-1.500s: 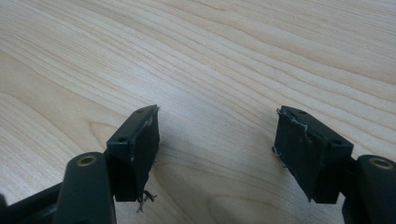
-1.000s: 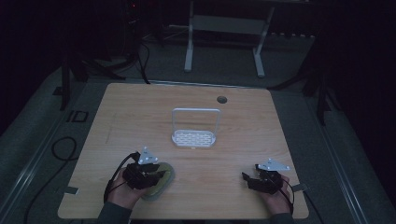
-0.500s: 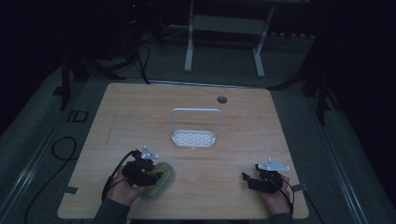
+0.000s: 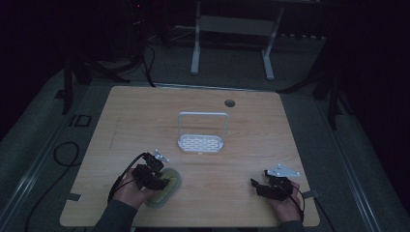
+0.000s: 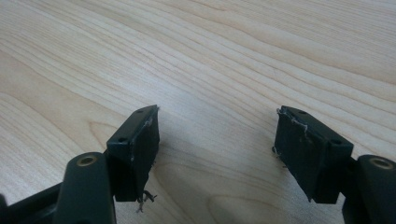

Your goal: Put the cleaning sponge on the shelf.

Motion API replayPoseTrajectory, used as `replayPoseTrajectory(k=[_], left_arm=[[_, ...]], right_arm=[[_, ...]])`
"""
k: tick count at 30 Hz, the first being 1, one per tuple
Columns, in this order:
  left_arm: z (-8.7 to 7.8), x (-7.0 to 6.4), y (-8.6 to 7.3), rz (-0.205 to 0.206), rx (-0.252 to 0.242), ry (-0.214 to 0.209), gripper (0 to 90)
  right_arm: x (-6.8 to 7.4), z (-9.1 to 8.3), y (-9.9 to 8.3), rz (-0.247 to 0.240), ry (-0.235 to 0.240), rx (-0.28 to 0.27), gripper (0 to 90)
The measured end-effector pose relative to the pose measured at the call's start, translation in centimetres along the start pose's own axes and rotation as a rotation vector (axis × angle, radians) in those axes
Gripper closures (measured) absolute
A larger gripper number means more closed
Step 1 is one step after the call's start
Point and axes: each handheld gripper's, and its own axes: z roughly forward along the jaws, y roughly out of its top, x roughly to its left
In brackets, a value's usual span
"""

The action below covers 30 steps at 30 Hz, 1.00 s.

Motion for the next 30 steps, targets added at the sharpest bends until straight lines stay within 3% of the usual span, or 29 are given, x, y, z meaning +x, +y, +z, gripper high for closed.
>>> replayPoseTrajectory(k=[13,30], left_arm=[[0.4,0.1,0.6,0.003,0.07,-0.016,63.4],[0.8,-0.6,2.3,0.109,0.194,-0.052,67.9]], right_arm=[[0.0,0.0,0.0,0.001,0.0,0.0,30.2],[0.0,0.0,0.0,0.001,0.0,0.0,30.2]])
